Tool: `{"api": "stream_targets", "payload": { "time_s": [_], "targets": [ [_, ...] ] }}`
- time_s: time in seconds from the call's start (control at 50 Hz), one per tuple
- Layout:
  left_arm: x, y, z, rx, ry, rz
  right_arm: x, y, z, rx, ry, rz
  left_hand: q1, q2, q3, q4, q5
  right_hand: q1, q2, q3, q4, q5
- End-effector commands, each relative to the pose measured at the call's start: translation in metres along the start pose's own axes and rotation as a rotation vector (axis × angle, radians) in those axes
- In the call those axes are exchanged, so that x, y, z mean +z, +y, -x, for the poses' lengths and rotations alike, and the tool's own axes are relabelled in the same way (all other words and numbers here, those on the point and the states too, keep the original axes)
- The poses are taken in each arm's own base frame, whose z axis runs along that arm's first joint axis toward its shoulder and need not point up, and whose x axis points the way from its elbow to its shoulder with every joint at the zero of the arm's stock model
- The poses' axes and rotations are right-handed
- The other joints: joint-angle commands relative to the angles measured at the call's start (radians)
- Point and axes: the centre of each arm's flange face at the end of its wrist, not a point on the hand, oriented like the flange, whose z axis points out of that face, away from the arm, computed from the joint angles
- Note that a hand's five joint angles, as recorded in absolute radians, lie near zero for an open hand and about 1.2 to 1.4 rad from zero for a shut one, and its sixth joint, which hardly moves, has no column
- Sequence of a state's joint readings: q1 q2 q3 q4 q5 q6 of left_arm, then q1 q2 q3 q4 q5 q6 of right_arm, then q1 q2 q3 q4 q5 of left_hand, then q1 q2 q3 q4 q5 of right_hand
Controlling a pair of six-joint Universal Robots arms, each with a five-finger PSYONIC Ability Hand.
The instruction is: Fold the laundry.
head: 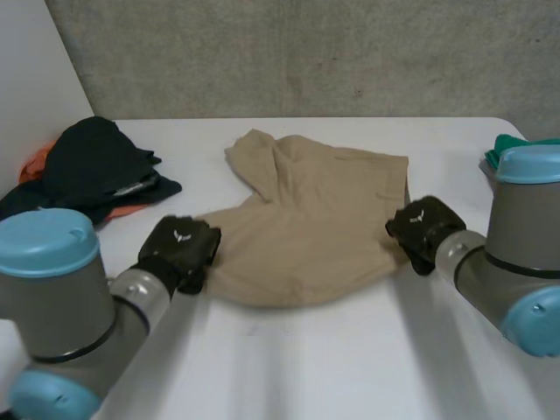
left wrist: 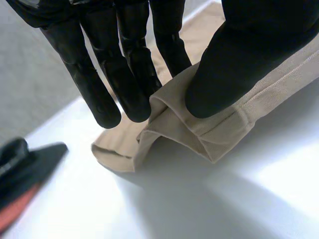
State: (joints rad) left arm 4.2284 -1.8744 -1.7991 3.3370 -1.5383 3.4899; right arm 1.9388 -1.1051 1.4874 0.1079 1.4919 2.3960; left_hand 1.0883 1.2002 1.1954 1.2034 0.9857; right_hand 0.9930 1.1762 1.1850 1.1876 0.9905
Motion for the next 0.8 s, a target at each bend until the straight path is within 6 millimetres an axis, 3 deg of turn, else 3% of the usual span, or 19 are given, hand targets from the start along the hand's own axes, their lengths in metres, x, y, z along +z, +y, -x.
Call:
{"api": "stream_targets", "payload": {
  "time_s": [0.02, 0.12, 0.22, 0.26, 0.28, 0.42, 0.5, 0.52, 0.62, 0.72, 0.8],
  "targets": [
    [-0.054, 0.007, -0.016, 0.016, 0.111, 0.209, -0.042, 0.014, 0.018, -0.087, -0.184, 0.164, 0.308, 0.196, 0.201, 0.193, 0.236, 0.403, 0.22, 0.211, 0.209, 0.231],
    [-0.081, 0.016, -0.024, 0.089, 0.17, 0.305, -0.069, 0.026, 0.032, -0.152, -0.283, 0.235, 0.308, 0.196, 0.201, 0.193, 0.236, 0.403, 0.22, 0.211, 0.209, 0.231],
    [-0.096, 0.013, -0.035, 0.133, 0.218, 0.284, -0.08, 0.037, 0.044, -0.169, -0.328, 0.265, 0.308, 0.196, 0.201, 0.193, 0.236, 0.403, 0.22, 0.211, 0.209, 0.231],
    [-0.099, 0.01, -0.038, 0.139, 0.226, 0.271, -0.082, 0.038, 0.046, -0.169, -0.33, 0.27, -0.287, -0.399, -0.394, -0.402, -0.359, 0.403, 0.22, 0.211, 0.209, 0.231],
    [-0.099, 0.007, -0.037, 0.146, 0.222, 0.254, -0.083, 0.039, 0.046, -0.168, -0.327, 0.269, -0.895, -1.007, -1.002, -1.01, -0.967, 0.403, 0.22, 0.211, 0.209, 0.231],
    [-0.082, -0.029, -0.021, 0.157, 0.152, 0.111, -0.077, 0.034, 0.043, -0.138, -0.285, 0.181, -0.901, -1.013, -1.008, -1.016, -0.973, 0.403, 0.22, 0.211, 0.209, 0.231],
    [-0.054, -0.06, 0.002, 0.14, 0.045, -0.052, -0.071, 0.039, 0.035, -0.104, -0.26, 0.175, -0.892, -1.004, -1.0, -1.008, -0.964, 0.403, 0.22, 0.211, 0.209, 0.231],
    [-0.038, -0.069, 0.009, 0.139, 0.023, -0.123, -0.071, 0.039, 0.035, -0.101, -0.259, 0.173, -0.881, -0.993, -0.988, -0.996, -0.953, 0.403, 0.22, 0.211, 0.209, 0.231],
    [0.022, -0.081, 0.013, 0.157, 0.088, -0.303, -0.068, 0.039, 0.033, -0.077, -0.244, 0.158, -0.731, -0.843, -0.838, -0.846, -0.803, 0.403, 0.22, 0.211, 0.209, 0.231],
    [0.093, -0.073, 0.017, 0.175, 0.192, -0.374, -0.062, 0.039, 0.034, -0.033, -0.229, 0.137, -0.312, -0.424, -0.419, -0.427, -0.384, 0.403, 0.22, 0.211, 0.209, 0.231],
    [0.14, -0.051, 0.034, 0.164, 0.195, -0.345, -0.057, 0.043, 0.038, -0.021, -0.243, 0.14, -0.217, -0.329, -0.324, -0.332, -0.289, 0.403, 0.22, 0.211, 0.209, 0.231]
  ]
}}
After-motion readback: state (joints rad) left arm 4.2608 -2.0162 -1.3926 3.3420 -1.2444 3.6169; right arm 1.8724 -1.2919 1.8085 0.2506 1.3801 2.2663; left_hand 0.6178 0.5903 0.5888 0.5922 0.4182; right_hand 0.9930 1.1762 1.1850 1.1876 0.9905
